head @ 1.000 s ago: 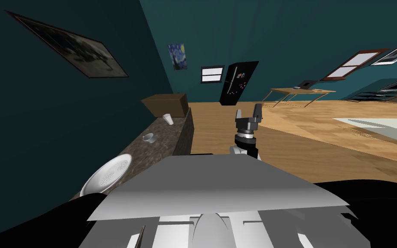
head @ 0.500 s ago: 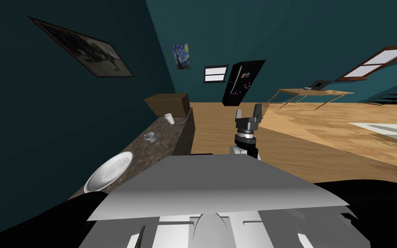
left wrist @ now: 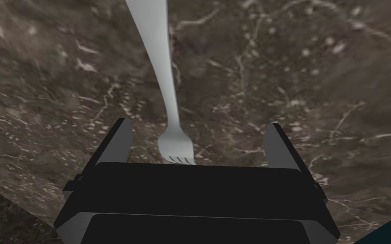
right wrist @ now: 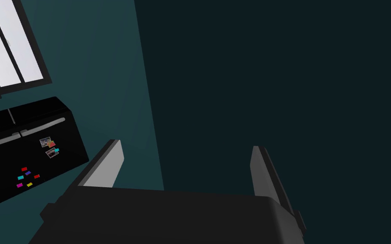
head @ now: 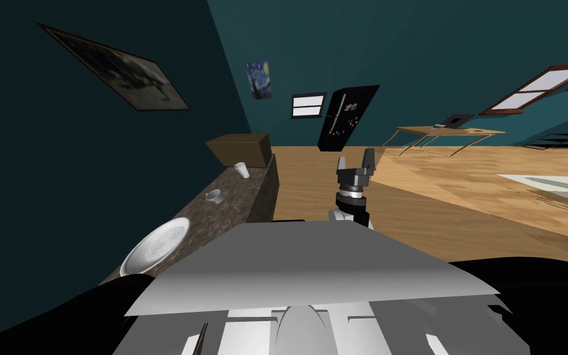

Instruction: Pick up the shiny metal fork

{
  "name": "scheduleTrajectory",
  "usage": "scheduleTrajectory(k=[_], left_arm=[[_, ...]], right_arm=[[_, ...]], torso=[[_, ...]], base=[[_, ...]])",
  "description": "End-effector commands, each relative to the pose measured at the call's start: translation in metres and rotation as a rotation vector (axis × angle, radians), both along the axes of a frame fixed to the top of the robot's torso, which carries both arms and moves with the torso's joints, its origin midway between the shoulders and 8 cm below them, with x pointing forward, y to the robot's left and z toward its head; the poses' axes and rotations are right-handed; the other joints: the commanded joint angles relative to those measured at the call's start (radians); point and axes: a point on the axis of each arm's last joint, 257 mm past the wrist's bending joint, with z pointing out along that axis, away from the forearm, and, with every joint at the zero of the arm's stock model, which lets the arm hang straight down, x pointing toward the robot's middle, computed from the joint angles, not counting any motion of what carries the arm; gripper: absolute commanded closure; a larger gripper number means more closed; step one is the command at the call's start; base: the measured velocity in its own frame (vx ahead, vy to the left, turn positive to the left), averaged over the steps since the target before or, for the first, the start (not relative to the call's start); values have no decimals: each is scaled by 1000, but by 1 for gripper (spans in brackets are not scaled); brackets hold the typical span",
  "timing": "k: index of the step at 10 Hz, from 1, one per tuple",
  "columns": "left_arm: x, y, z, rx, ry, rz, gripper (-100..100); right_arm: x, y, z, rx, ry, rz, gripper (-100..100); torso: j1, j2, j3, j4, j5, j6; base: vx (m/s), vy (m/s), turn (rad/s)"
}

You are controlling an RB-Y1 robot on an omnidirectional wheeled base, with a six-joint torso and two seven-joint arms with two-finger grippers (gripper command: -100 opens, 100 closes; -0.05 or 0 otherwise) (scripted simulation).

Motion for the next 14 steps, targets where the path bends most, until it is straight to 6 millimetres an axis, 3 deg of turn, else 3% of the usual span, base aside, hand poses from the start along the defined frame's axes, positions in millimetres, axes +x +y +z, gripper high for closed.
scheduleTrajectory(k=[1, 3, 7, 9, 10, 14], left_arm=[[0, 0, 0, 0, 0, 0, -100], [0, 0, 0, 0, 0, 0, -100], [17, 4, -24, 0, -7, 12, -100], [18, 4, -21, 3, -7, 11, -100], [18, 5, -21, 2, -7, 12, 100], [18, 6, -20, 6, -7, 13, 100]], right_arm=[[0, 0, 0, 0, 0, 0, 0], [0, 0, 0, 0, 0, 0, 0], [0, 0, 0, 0, 0, 0, 0], [0, 0, 0, 0, 0, 0, 0], [0, 0, 0, 0, 0, 0, 0], [0, 0, 0, 0, 0, 0, 0]], torso=[[0, 0, 0, 0, 0, 0], [0, 0, 0, 0, 0, 0], [3, 6, 5, 3, 5, -1], [8, 9, 7, 5, 9, -2], [9, 9, 7, 5, 10, -2], [11, 9, 7, 6, 13, -3]], base=[[-9, 9, -29], [5, -5, 16], [-67, -6, -36], [-43, -1, -13], [0, 0, 0], [-1, 2, -2]])
